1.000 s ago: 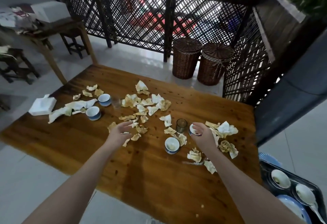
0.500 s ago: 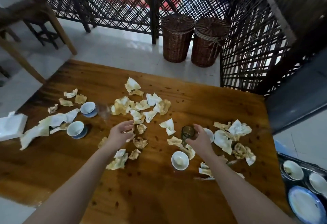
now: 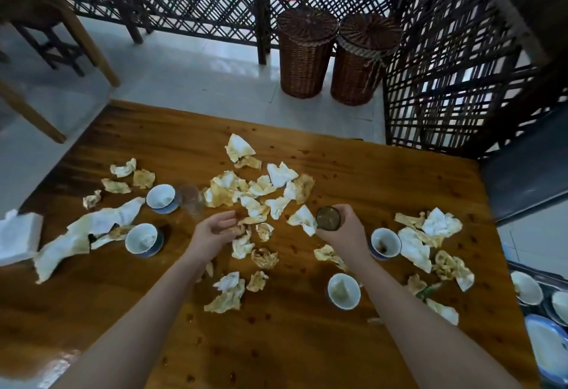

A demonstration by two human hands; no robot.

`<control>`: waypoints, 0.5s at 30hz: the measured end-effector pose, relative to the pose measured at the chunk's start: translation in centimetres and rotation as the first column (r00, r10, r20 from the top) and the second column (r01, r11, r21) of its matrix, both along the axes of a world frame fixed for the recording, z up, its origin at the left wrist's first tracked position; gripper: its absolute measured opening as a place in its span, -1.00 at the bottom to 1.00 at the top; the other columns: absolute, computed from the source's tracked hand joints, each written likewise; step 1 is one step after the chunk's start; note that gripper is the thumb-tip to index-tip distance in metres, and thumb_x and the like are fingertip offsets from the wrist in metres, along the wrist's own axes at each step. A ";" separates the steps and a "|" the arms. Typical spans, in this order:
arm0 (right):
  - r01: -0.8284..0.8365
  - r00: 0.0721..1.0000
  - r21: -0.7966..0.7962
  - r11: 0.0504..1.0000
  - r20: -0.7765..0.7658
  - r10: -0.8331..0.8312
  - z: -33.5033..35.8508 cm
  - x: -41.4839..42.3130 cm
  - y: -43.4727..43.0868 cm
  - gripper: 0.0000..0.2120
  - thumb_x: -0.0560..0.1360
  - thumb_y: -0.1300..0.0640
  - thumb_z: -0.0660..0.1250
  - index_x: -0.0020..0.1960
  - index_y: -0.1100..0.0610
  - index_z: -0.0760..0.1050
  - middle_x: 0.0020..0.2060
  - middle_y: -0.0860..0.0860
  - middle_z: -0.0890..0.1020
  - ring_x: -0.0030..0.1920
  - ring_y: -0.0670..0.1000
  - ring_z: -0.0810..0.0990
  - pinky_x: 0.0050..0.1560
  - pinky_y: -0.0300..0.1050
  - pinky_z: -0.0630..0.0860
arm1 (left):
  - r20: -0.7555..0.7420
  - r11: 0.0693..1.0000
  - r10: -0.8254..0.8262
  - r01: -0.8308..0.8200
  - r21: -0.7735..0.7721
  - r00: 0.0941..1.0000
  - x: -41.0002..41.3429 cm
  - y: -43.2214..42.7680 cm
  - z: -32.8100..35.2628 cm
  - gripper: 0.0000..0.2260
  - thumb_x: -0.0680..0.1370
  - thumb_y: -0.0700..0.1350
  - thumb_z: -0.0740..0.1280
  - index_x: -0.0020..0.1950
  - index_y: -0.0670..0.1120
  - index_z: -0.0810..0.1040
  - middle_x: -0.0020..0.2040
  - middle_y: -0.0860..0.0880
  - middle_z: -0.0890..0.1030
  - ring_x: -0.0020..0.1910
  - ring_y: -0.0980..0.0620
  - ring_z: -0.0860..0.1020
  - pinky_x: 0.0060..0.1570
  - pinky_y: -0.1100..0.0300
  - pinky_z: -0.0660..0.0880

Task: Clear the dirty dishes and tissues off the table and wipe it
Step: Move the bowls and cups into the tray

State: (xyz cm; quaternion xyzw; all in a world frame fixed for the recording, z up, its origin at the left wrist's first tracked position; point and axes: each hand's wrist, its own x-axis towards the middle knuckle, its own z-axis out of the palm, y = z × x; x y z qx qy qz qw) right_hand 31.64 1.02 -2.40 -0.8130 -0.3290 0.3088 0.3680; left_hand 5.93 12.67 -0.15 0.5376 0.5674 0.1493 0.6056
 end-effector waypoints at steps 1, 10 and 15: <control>0.013 1.000 0.022 1.000 -0.013 -0.013 0.4 -0.6 0.7 -0.50 0.25 0.16 0.57 0.04 -0.08 0.38 -0.06 -0.17 0.54 -0.06 -0.15 0.54 -0.18 -0.29 0.48 | 0.010 1.000 -0.007 0.007 -0.010 1.000 -0.5 0.7 0.0 -0.58 0.53 -0.27 0.38 0.36 0.00 0.47 0.22 0.02 0.54 0.14 0.05 0.52 -0.14 0.32 0.45; 0.090 0.994 0.042 0.995 -0.072 -0.087 1.6 -6.9 6.0 -0.45 0.25 0.05 0.59 0.10 -0.09 0.35 -0.06 -0.25 0.51 -0.09 -0.23 0.51 -0.23 -0.40 0.43 | 0.038 0.994 0.060 -0.063 0.090 0.997 -6.9 6.2 -0.7 -0.66 0.52 -0.27 0.39 0.20 0.08 0.56 0.10 0.05 0.60 0.09 0.11 0.54 -0.09 0.30 0.47; 0.068 0.994 0.013 0.998 -0.082 -0.066 1.1 -9.0 7.1 -0.43 0.27 0.10 0.60 0.15 -0.03 0.36 -0.05 -0.22 0.50 -0.11 -0.30 0.49 -0.33 -0.50 0.40 | 0.056 0.982 0.148 -0.154 0.112 0.987 -9.2 9.2 -1.6 -0.60 0.47 -0.30 0.45 0.19 0.12 0.57 0.12 0.10 0.58 0.11 0.09 0.54 0.05 0.23 0.50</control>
